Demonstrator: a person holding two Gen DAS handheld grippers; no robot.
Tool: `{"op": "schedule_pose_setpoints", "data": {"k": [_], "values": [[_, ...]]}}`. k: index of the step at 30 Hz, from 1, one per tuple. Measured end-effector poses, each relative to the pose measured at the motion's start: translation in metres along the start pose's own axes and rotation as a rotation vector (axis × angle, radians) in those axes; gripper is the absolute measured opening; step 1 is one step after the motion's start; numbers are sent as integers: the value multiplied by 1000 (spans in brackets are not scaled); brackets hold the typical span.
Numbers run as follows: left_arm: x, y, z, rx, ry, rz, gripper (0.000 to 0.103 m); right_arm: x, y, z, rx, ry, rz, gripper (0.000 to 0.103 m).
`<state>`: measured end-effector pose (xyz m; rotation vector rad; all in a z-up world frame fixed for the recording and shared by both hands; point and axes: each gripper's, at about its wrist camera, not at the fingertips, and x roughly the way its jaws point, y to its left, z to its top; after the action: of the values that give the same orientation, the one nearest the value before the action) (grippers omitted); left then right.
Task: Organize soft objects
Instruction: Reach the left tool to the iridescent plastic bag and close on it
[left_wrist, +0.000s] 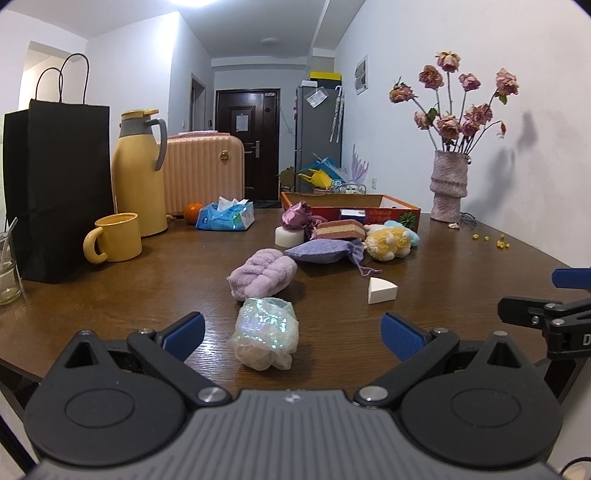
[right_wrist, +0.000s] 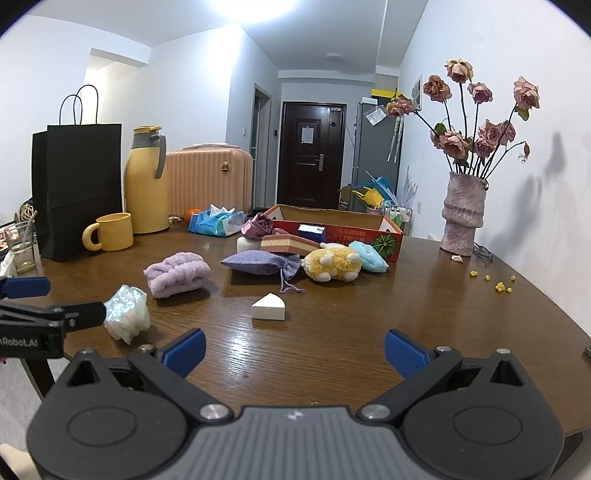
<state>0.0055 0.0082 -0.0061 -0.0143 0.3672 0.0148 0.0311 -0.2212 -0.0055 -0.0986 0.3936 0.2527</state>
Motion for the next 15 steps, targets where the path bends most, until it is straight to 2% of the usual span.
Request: {"op": "schedule_pose_setpoints", "data": {"k": [15], "values": [[46, 11, 2, -14, 73, 68, 103, 19, -13, 4, 3, 33, -12, 103]]}}
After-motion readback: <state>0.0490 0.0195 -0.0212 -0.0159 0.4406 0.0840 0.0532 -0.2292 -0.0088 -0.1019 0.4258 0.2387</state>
